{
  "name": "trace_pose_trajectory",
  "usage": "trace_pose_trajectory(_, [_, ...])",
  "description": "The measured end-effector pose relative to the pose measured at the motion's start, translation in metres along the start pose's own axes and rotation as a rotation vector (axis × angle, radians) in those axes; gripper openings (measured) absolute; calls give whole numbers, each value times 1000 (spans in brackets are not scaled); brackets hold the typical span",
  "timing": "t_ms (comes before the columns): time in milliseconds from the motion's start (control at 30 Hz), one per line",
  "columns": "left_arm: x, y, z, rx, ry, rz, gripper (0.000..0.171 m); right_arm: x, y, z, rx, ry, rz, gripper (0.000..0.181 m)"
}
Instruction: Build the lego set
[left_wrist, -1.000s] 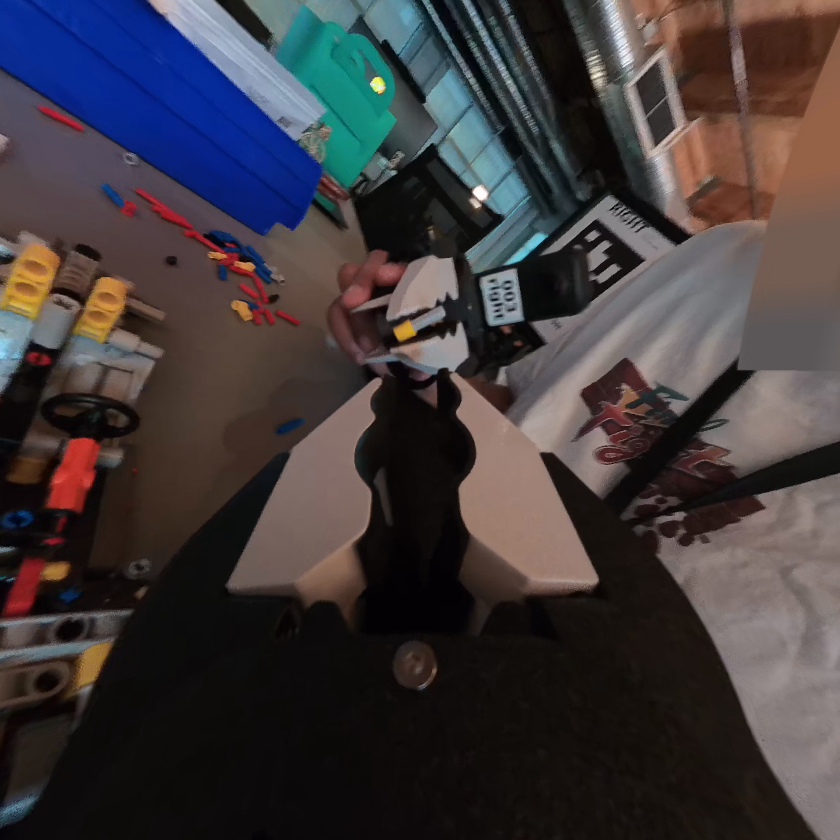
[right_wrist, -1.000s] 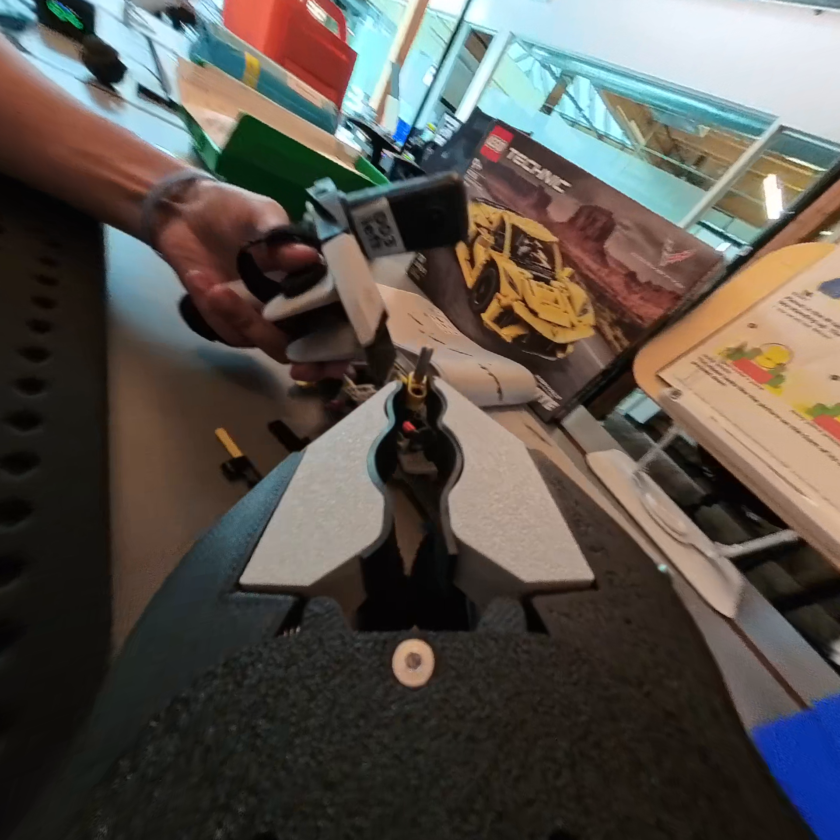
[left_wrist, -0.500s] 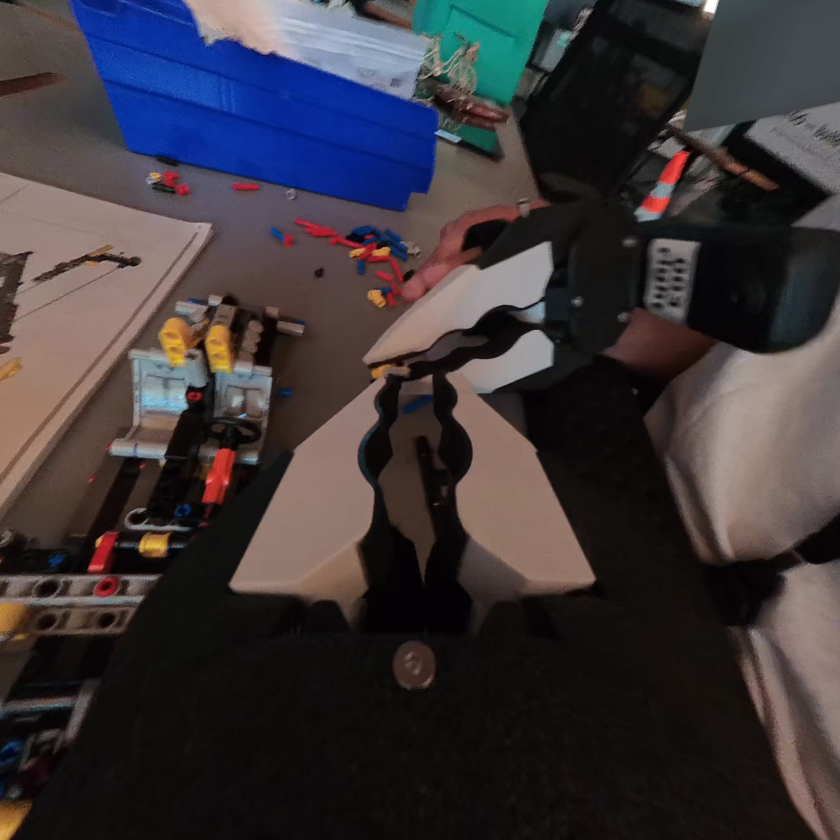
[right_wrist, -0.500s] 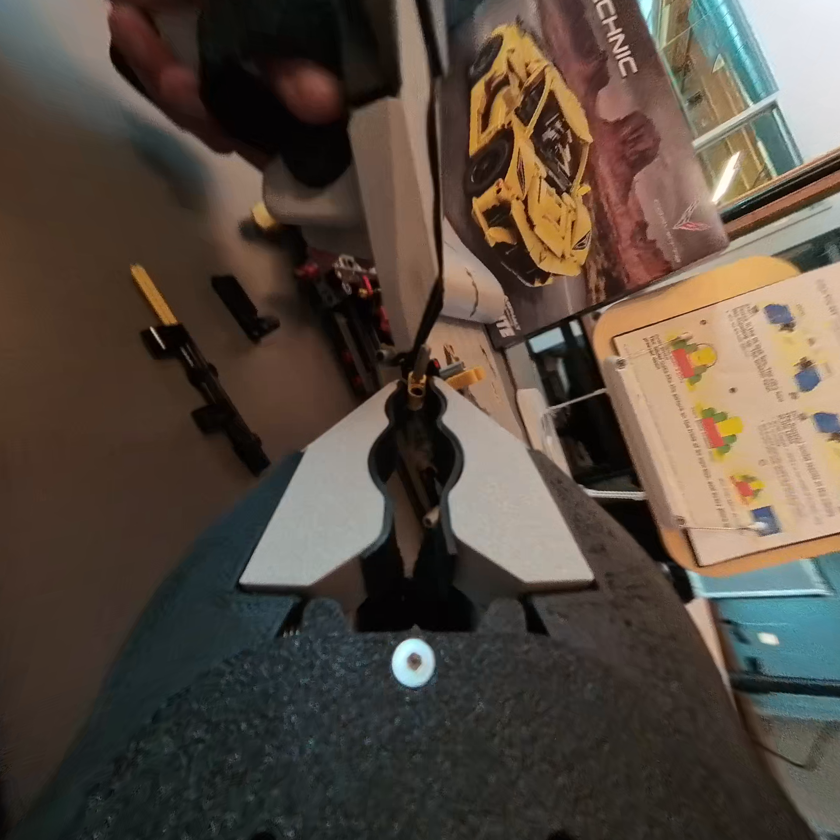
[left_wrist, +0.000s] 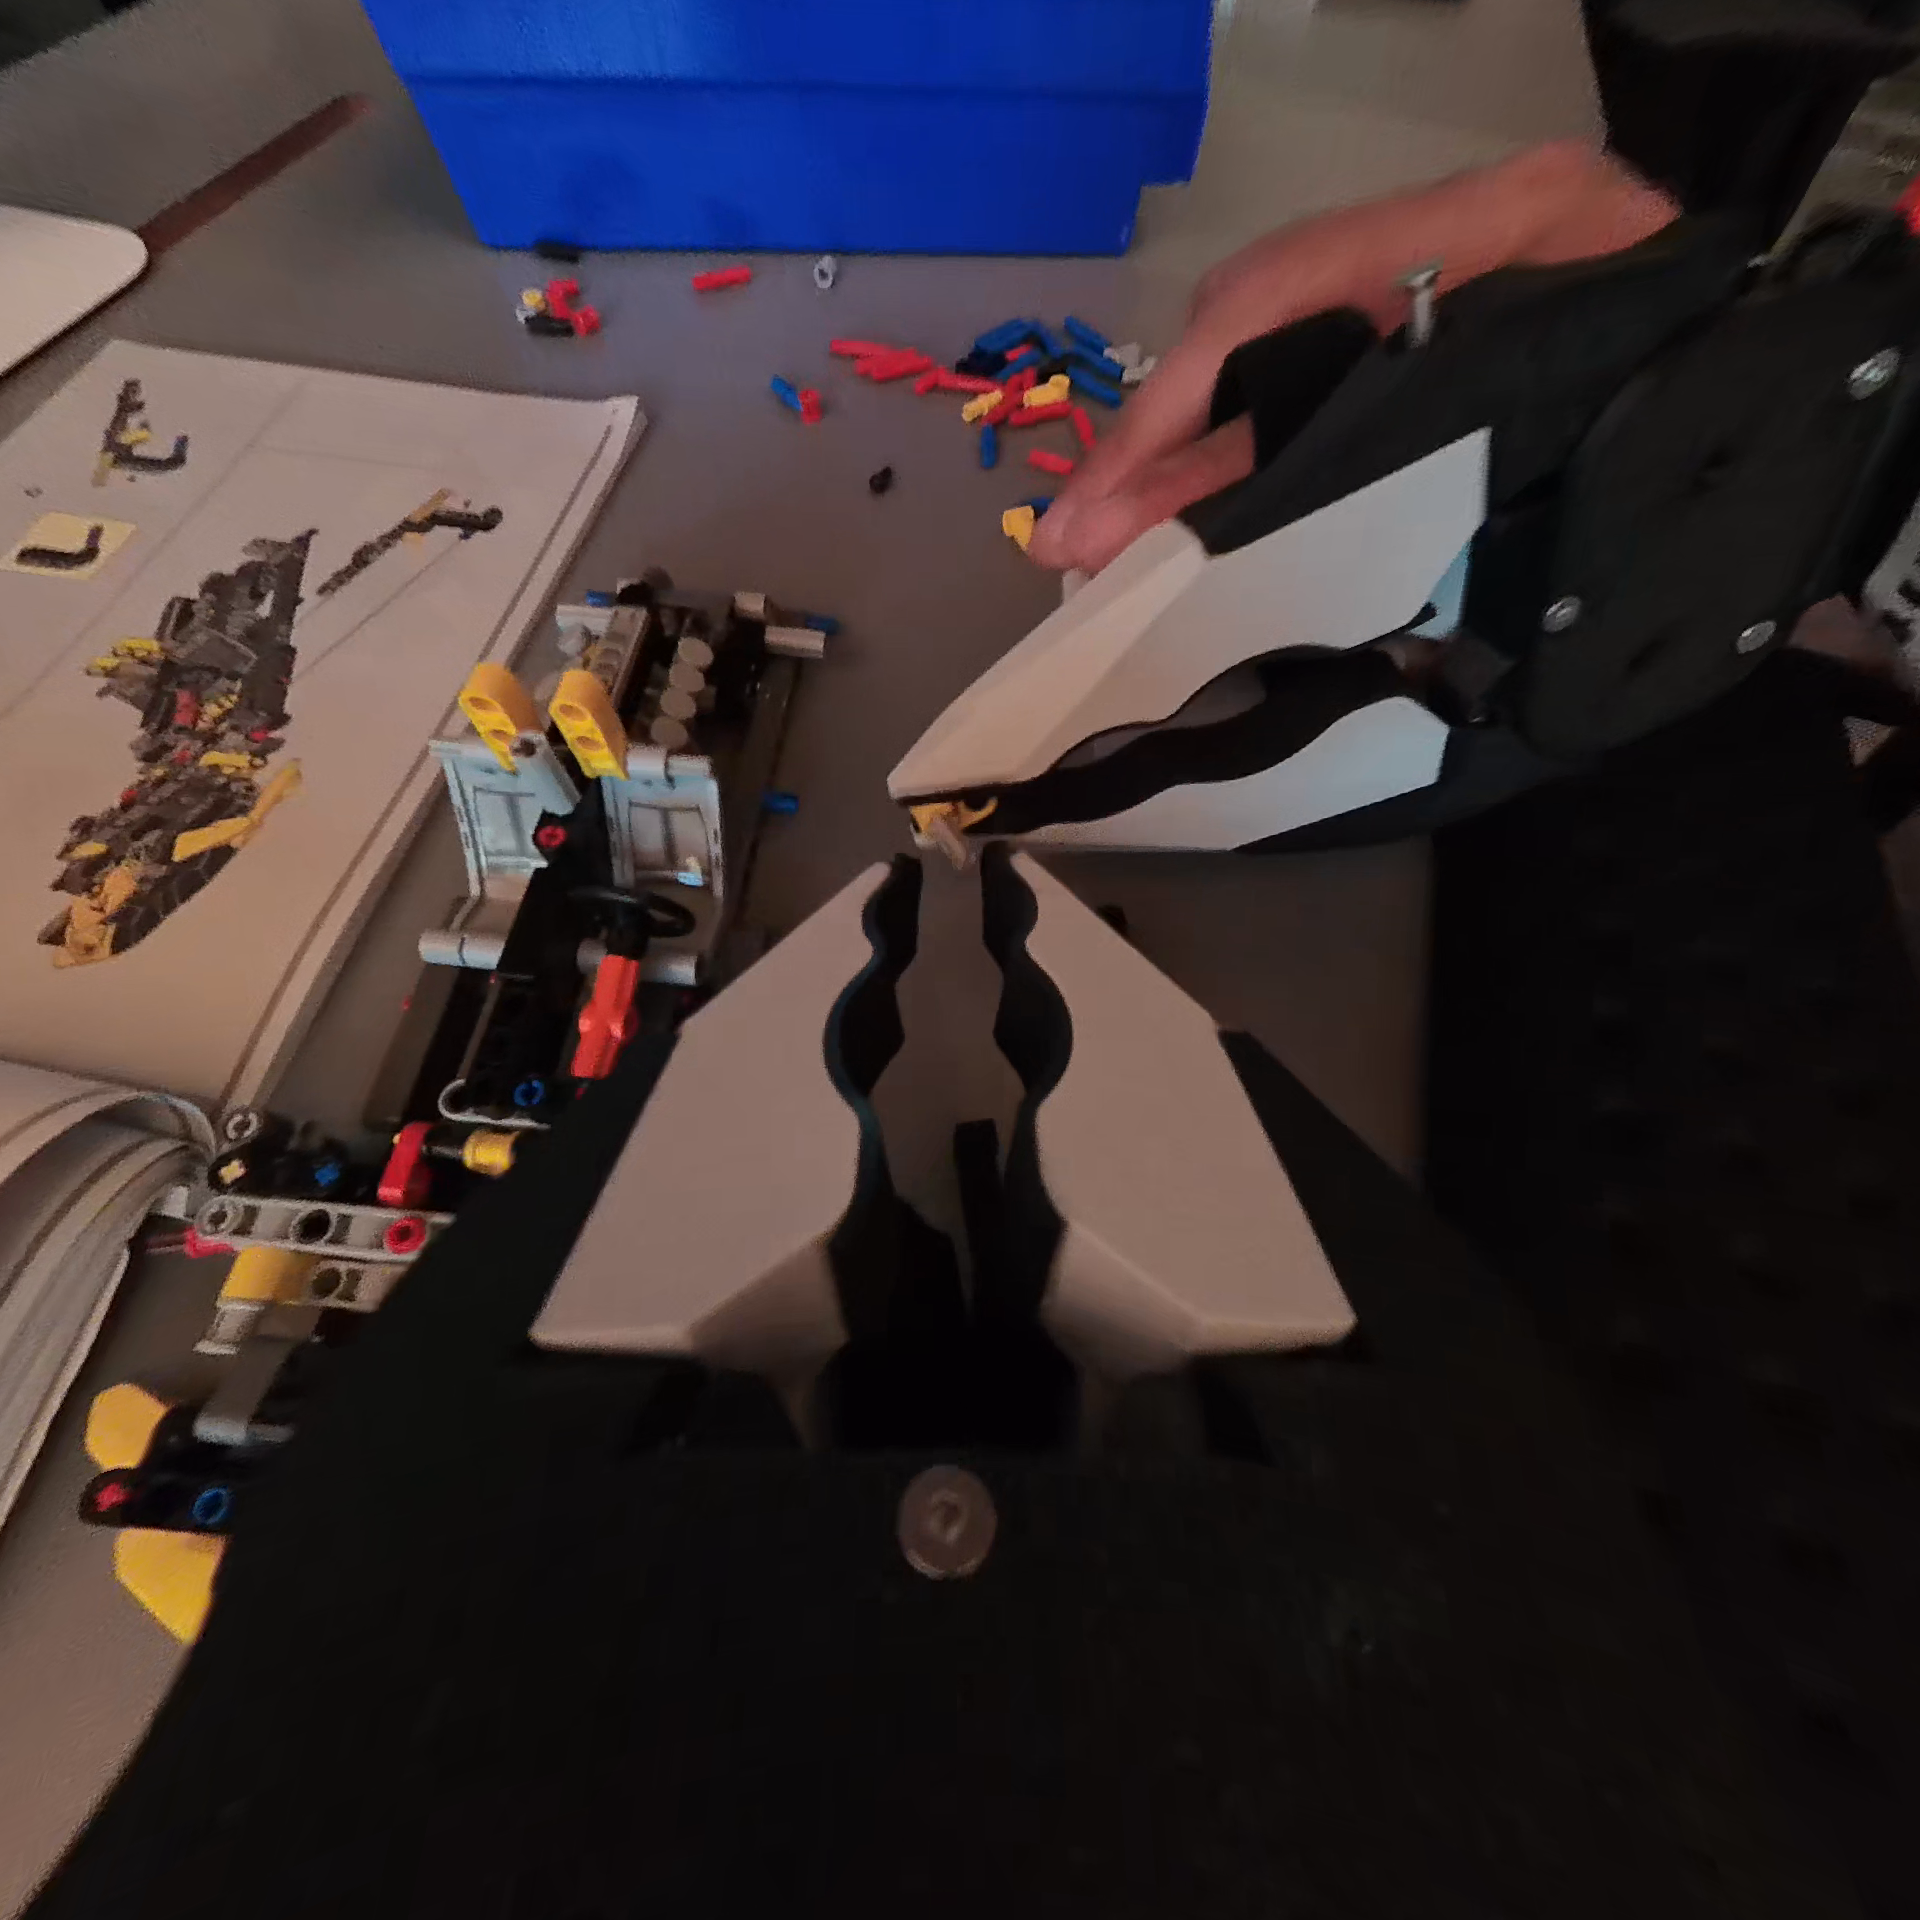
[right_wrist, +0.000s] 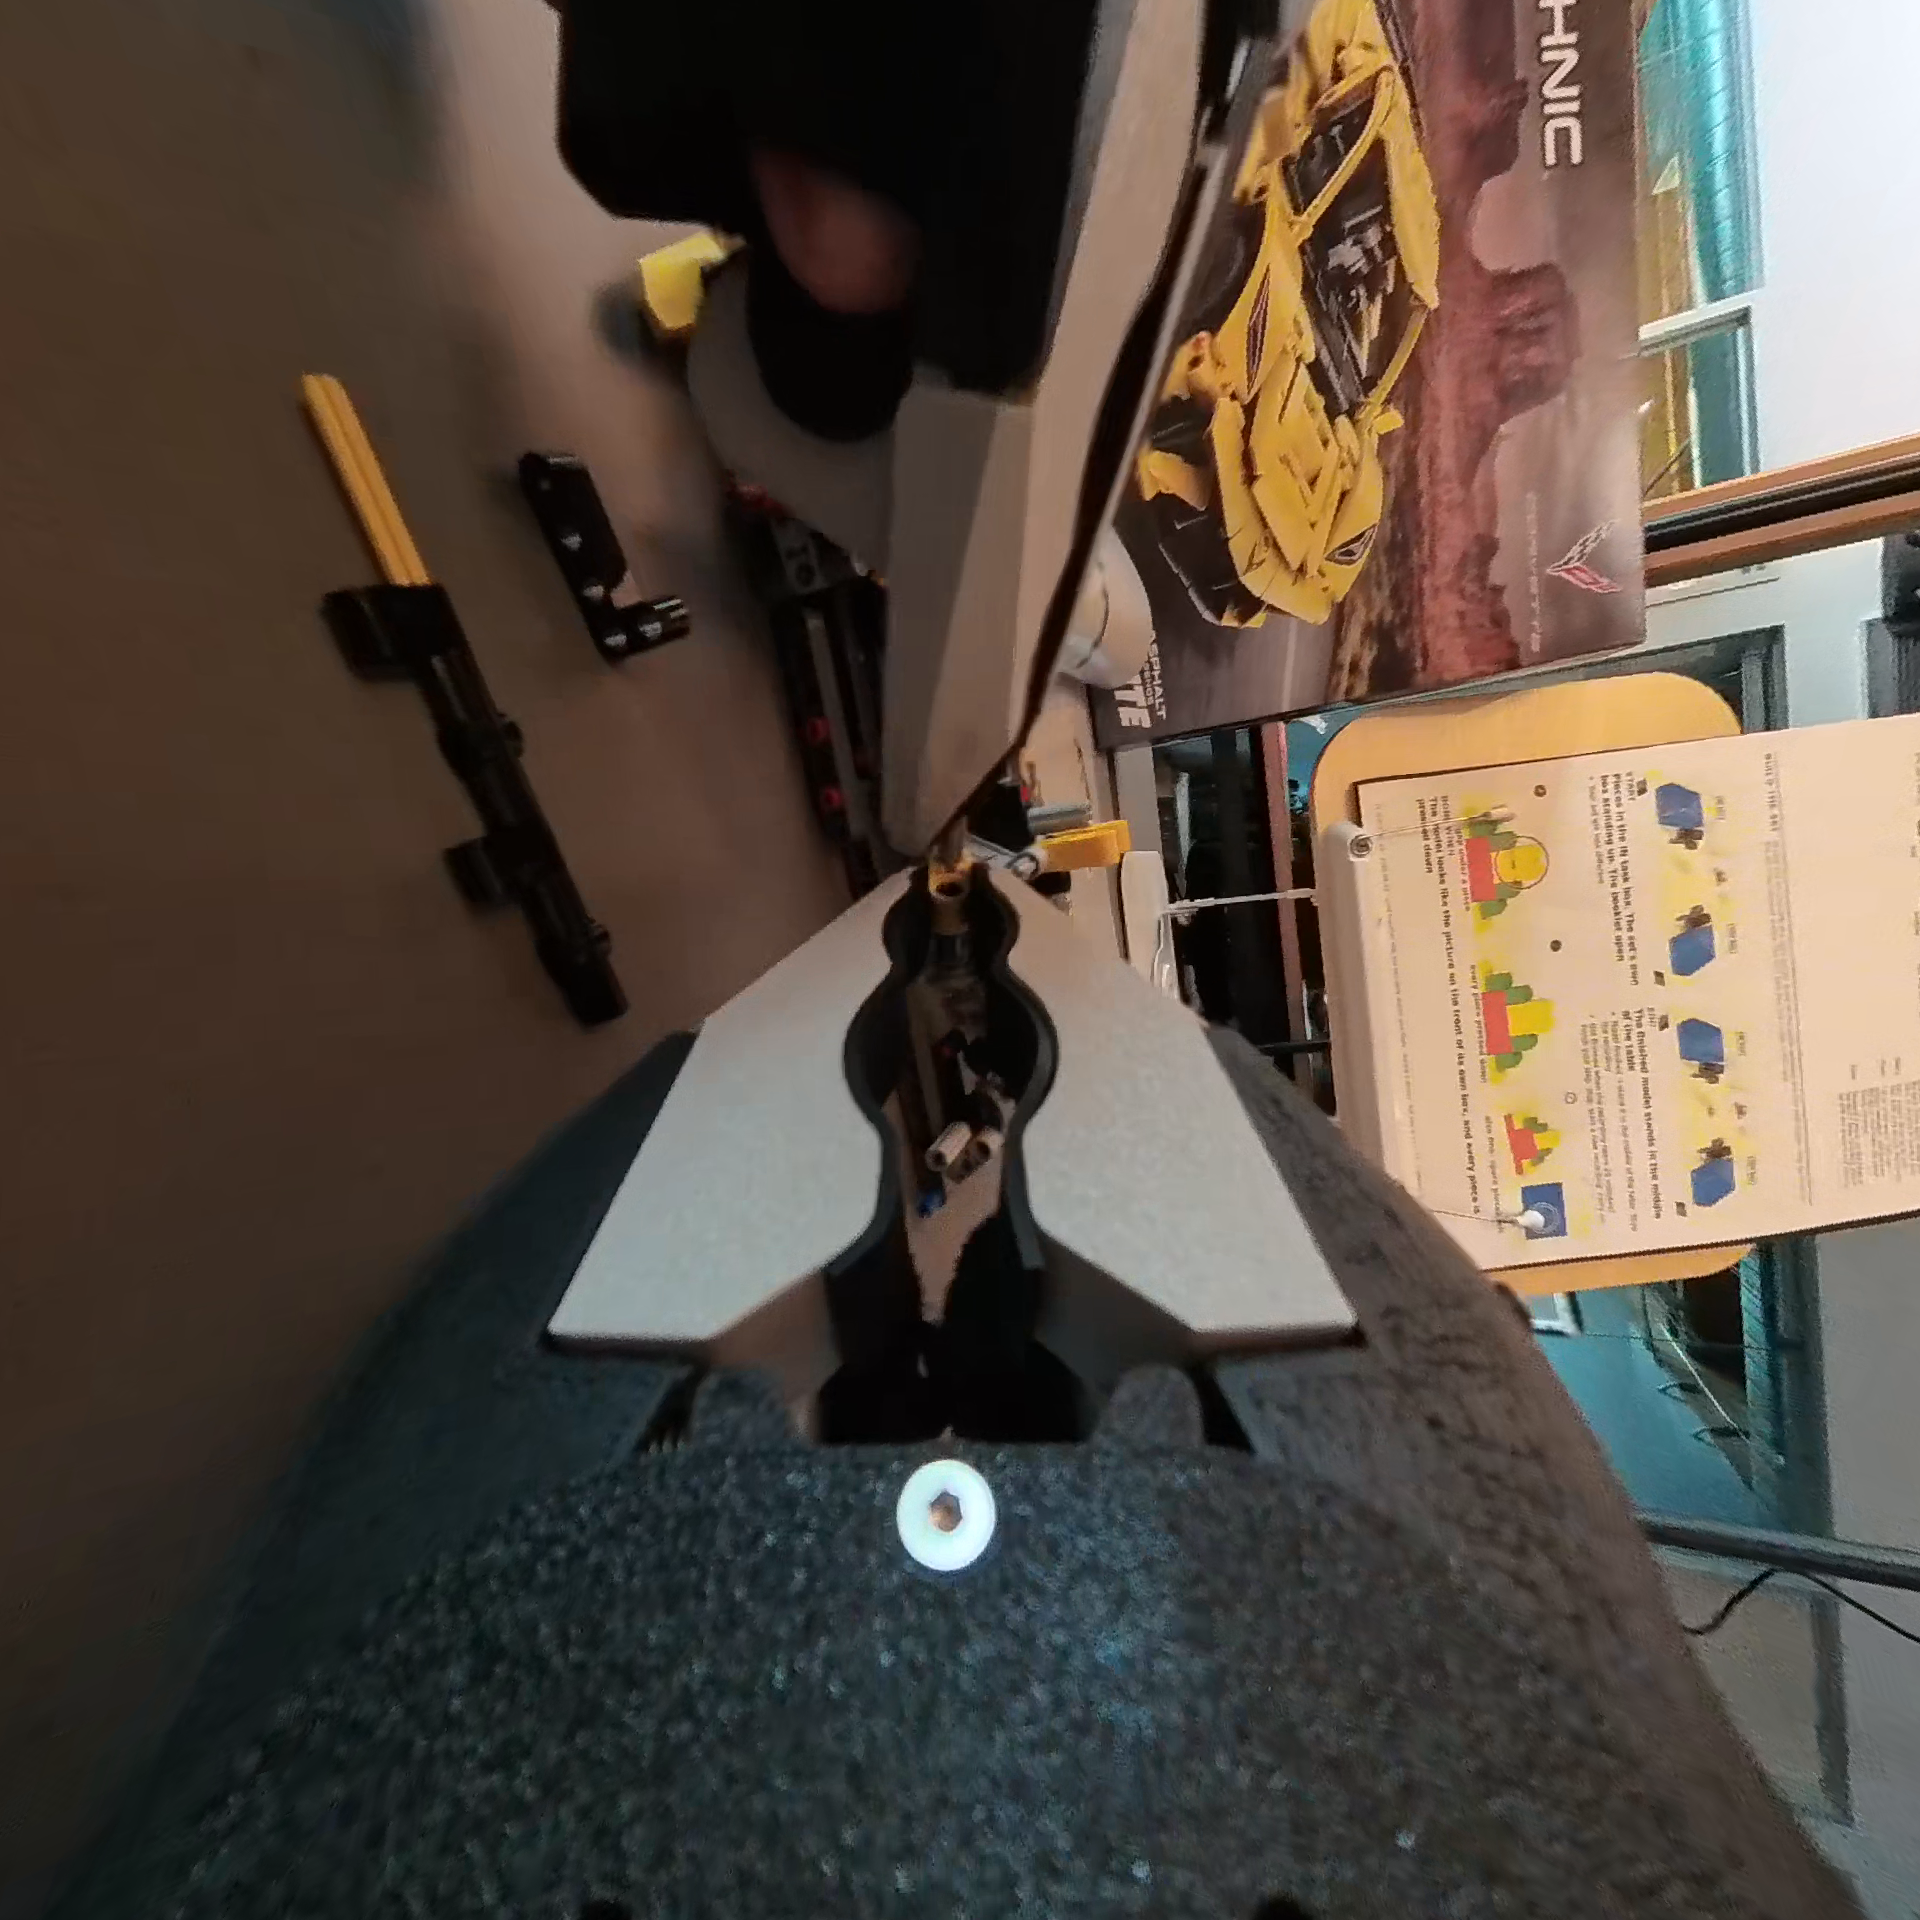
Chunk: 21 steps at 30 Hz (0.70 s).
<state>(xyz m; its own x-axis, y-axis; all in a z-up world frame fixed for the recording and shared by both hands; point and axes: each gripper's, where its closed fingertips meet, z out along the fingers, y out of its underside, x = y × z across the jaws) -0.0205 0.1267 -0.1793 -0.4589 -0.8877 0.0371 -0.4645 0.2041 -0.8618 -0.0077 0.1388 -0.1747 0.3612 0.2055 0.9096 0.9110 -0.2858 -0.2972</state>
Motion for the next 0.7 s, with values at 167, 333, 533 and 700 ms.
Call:
trace_pose_trajectory(167, [1,-1,1,15,25,-27,4,-2,0,1,1,-7,-14,6])
trace_pose_trajectory(333, [-3,2,2,-11,4,-21,2,-5,2,2,-5,-21,-16,6])
trace_pose_trajectory(533, [-15,-31,-25,204,-109,151,2,38,-9,-13,151,132,422,39])
trace_pose_trajectory(700, [-7,-78,-69,529,-262,390,2,70,-34,-46,568,-180,1117,49])
